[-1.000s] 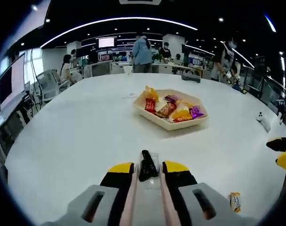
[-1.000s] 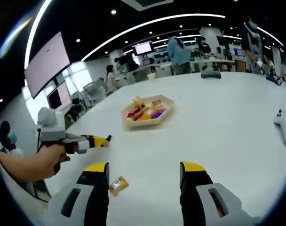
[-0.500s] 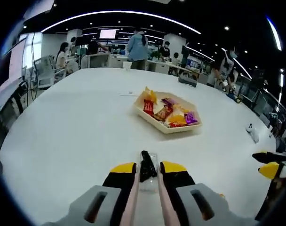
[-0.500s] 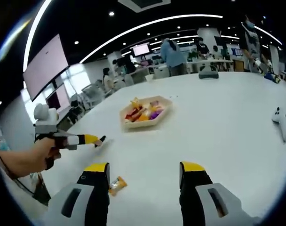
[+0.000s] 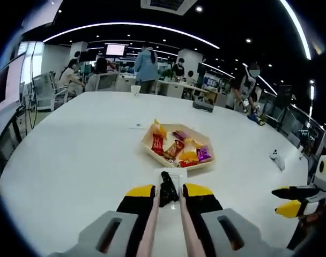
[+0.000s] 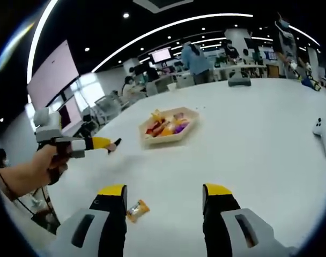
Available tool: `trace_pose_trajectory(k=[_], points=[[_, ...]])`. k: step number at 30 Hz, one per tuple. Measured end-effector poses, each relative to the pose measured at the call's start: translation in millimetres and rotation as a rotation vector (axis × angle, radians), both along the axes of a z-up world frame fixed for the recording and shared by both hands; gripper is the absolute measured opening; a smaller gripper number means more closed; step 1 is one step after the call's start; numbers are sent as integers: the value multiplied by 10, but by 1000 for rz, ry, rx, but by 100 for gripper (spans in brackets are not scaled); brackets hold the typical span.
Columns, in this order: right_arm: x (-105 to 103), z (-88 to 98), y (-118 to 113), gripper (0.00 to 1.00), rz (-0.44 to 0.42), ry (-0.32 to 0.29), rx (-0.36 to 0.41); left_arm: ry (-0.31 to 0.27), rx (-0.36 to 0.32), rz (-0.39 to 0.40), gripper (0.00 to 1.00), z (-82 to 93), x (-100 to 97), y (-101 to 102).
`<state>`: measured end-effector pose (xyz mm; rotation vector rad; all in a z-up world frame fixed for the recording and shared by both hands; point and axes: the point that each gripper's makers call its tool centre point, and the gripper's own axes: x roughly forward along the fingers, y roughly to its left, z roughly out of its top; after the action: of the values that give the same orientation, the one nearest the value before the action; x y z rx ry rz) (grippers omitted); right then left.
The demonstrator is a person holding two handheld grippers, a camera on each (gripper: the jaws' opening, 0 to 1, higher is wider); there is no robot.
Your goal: Place the target food into the container with the food tongs after gripping and lifting it, then release it inside without dropping or visibly crushing the food.
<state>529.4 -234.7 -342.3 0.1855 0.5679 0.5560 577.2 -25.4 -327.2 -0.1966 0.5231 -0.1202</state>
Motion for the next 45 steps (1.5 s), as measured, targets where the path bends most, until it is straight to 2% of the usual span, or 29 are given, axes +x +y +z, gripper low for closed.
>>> trace_pose_trajectory(k=[5, 24, 33, 37, 40, 45], points=[[7, 1, -15, 57, -5, -4, -5, -38, 6, -33, 18, 159, 123, -71], [38, -67, -107, 56, -40, 19, -1, -84, 11, -50, 18, 363, 371, -119], [41, -115, -152, 56, -55, 34, -7, -93, 9, -56, 18, 382, 500, -122], [53, -135, -179, 55, -66, 42, -7, -107, 11, -64, 18, 432, 595, -139], [65, -155, -194, 55, -71, 53, 1, -91, -9, -70, 18, 404, 671, -162], [92, -178, -217, 55, -70, 67, -2, -95, -4, -85, 18, 389, 832, -225]])
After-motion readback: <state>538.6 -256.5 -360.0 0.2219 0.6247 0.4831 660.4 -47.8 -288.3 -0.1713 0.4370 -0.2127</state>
